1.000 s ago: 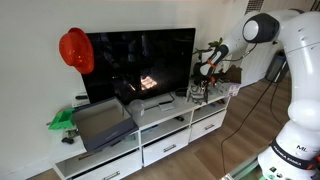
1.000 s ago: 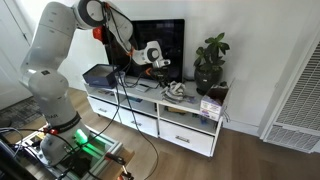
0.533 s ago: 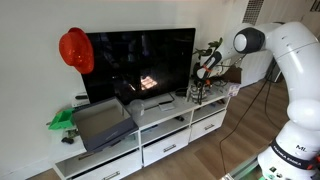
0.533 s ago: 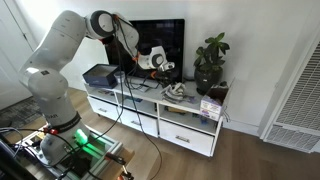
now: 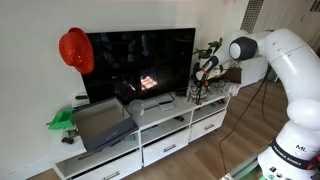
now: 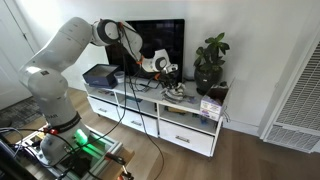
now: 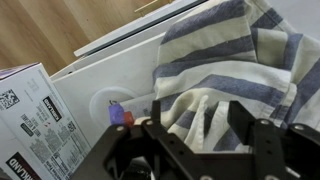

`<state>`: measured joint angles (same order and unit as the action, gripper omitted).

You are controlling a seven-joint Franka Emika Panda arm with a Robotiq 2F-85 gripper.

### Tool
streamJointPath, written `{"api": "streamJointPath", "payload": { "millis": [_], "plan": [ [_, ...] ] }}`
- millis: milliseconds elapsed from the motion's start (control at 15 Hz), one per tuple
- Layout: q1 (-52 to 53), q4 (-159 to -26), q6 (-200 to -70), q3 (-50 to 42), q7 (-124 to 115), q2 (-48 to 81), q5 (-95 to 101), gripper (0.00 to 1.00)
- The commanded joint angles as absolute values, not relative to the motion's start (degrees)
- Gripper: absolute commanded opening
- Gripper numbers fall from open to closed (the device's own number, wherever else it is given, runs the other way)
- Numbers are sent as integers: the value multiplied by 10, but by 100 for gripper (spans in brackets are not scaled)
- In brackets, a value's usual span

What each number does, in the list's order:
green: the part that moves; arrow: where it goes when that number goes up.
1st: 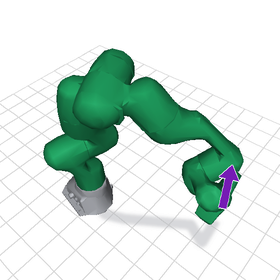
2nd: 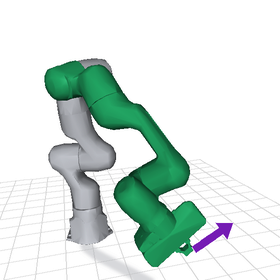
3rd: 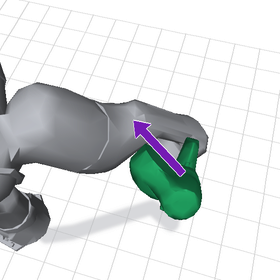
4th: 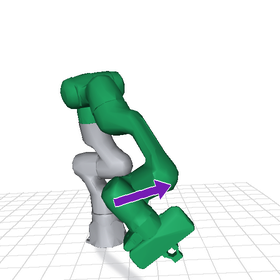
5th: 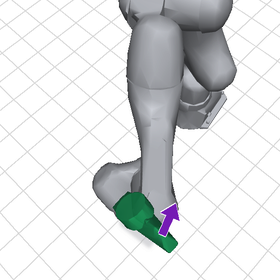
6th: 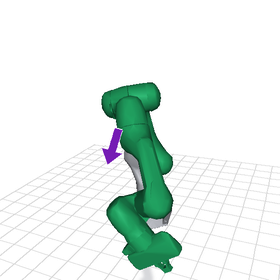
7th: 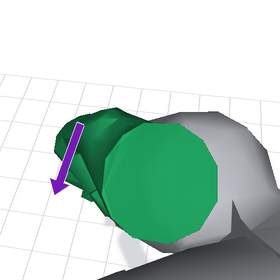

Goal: Unfold the cleaning cloth

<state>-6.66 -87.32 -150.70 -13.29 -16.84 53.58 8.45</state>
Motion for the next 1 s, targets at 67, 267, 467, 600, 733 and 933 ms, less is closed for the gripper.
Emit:
{"api": "streamJointPath", "payload": {
  "millis": [67,267,467,600,733,933],
  "plan": [
    [-71,-821,-1508,-137,-159,572,61,44],
    [-78,-798,-1503,-131,-154,587,53,33],
    [-80,-784,-1502,-131,-154,597,47,36],
    [-80,-776,-1500,-131,-155,603,45,34],
    [-80,-770,-1500,-132,-156,606,43,23],
    [-78,-768,-1492,-133,-157,604,40,7]
  ]
}}
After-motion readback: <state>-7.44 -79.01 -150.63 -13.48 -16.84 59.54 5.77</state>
